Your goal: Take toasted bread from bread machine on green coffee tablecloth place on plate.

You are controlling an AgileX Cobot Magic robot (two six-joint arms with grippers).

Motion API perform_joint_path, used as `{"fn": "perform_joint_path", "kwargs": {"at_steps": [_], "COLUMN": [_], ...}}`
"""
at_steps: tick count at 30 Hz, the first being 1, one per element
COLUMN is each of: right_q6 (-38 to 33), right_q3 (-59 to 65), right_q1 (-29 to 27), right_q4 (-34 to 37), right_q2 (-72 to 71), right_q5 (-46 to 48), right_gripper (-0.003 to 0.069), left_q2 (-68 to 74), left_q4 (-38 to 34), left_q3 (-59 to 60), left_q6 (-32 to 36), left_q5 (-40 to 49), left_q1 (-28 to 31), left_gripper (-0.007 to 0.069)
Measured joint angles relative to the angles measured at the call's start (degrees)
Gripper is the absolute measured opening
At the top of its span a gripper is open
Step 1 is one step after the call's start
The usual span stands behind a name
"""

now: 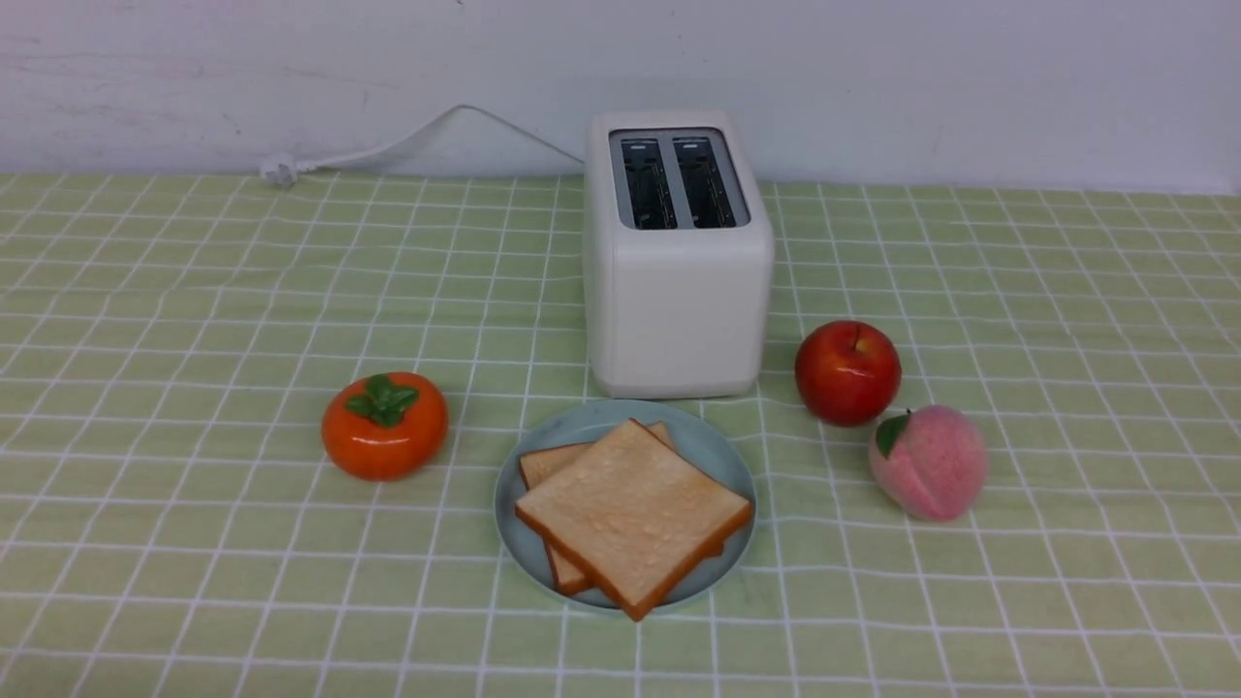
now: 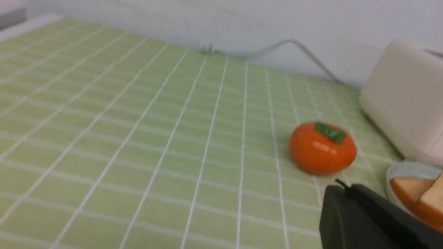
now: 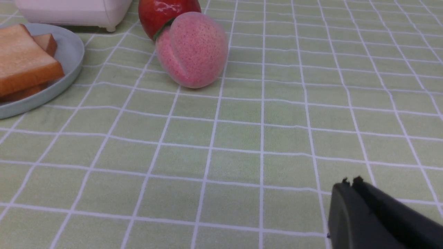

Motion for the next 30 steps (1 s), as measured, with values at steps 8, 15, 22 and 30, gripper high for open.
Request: {"fn": "perform_joint_path", "kwargs": {"at_steps": [8,15,22,30], "right_q6": [0.0,0.0,0.0,0.0], "right_q3": [0.0,0.0,0.0,0.0], "right_q1": [0.0,0.0,0.0,0.0], "right_q4": [-0.2,-0.2,-0.2,-0.2], "right_q2": [0.0,0.0,0.0,0.0], "right_q5": [0.0,0.0,0.0,0.0], "right_gripper": [-0.0002,0.0001,0.0006,0.0015], "left_q2": [0.0,0.0,0.0,0.0], "left_q4": [0.6,3.3,3.4,3.4], "left_q3": [0.4,0.4,0.4,0.4], "left_q6": [-2.6,-3.0,-3.1,-3.2], "left_q5": [10.1,9.8,9.8,9.8], "left_q1": [-2.0,-2.3,-2.3,-2.3], "left_gripper": [-0.0013,-0.0013,-0.0013,-0.0013]}}
